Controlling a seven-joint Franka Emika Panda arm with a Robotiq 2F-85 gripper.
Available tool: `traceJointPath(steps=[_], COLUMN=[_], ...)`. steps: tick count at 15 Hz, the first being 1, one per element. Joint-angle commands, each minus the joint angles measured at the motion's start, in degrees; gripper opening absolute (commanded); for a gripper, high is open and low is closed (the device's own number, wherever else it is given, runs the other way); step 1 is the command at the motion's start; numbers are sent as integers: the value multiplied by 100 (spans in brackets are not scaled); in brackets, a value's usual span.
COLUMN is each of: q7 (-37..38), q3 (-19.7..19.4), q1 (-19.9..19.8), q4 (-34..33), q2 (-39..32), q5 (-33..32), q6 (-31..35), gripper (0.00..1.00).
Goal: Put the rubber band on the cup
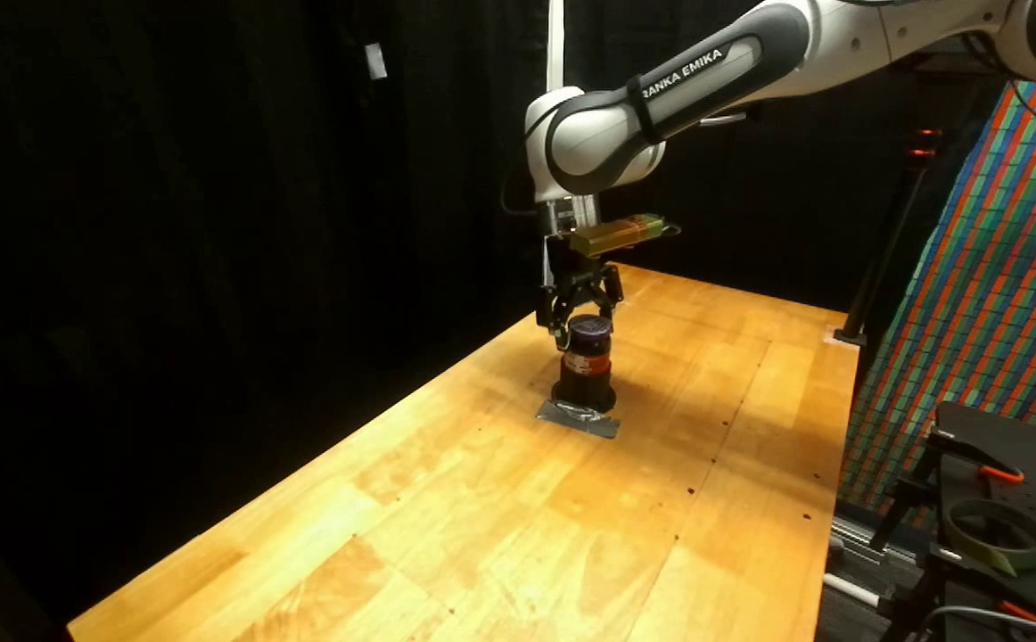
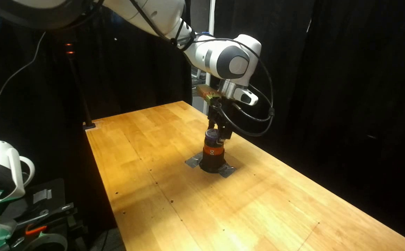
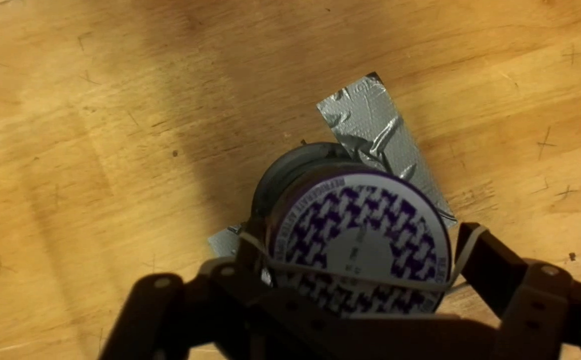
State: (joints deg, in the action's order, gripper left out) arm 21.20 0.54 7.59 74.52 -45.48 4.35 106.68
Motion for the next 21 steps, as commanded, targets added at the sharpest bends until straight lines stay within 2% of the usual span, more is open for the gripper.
traceJointPath(steps=[1, 8, 19, 20, 21], q7=[108, 234, 342, 433, 451], q3=[-29, -6, 29, 1, 4], q1=[43, 49, 278, 321, 336], q4=[1207, 2704, 3997, 4146, 4251], q2=[713, 1527, 2229, 2294, 2337], q5=[80, 168, 3, -32, -27], q6=[827, 2463, 3289, 3519, 3669], gripper=[100, 100, 100, 75, 73])
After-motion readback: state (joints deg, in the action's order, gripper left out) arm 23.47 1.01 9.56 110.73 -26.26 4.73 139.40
